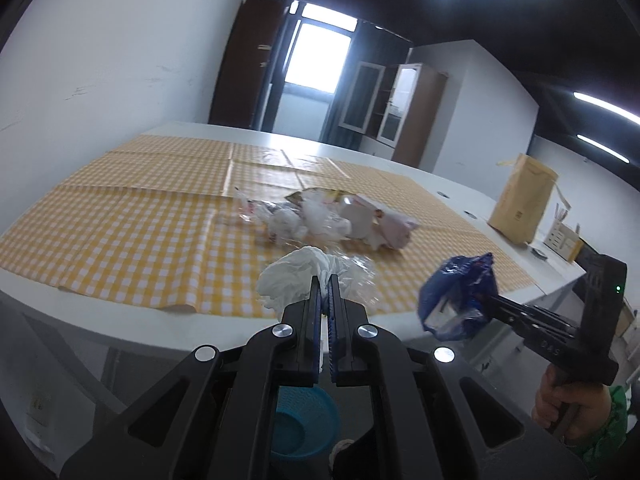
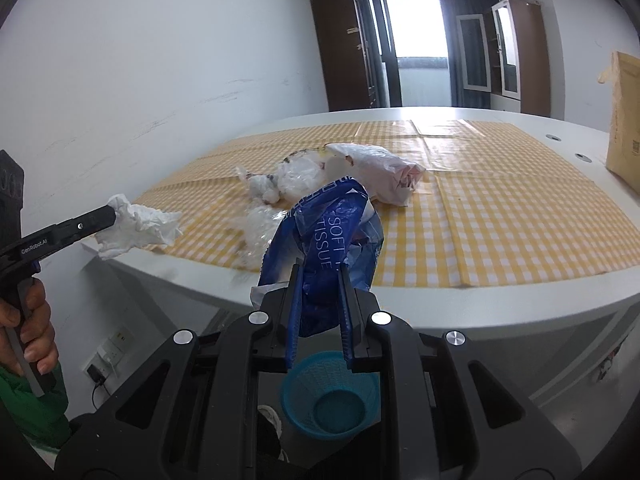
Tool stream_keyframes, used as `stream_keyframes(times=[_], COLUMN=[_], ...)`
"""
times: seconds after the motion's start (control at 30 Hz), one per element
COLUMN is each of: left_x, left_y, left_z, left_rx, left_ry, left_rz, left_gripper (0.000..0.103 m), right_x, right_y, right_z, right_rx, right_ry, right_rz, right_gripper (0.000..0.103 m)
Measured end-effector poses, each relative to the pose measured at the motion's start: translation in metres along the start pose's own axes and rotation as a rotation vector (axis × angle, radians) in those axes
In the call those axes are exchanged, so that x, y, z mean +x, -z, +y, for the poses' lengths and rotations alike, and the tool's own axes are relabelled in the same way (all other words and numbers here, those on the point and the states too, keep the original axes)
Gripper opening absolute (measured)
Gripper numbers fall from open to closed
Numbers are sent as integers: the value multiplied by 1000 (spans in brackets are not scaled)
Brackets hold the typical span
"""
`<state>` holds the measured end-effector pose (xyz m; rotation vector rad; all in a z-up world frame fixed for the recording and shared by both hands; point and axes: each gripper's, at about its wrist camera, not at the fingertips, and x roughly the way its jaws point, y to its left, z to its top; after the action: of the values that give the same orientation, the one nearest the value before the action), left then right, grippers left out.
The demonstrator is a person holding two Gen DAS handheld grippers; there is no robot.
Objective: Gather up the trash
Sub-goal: 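Carry the blue wrapper and white tissue down over the blue wastebasket with both tools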
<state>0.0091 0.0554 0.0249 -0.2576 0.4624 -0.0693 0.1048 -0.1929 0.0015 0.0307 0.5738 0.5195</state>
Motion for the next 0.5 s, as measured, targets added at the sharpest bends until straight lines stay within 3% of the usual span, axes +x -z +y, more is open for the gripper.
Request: stream_keyframes(times=[0.33,0.5], left_x=[-27,-24], left_y=[34,59], left_z=[-15,-18], left_rx=[21,34], left_ry=[111,100], left_rz=[65,122], left_gripper=[2,2], right_x=[-34,-33], right_y=[35,56], right_z=[27,34], right_rx=[-67,-78], right_ry=[8,-8], right_rz=[44,89], right_gripper=[15,15])
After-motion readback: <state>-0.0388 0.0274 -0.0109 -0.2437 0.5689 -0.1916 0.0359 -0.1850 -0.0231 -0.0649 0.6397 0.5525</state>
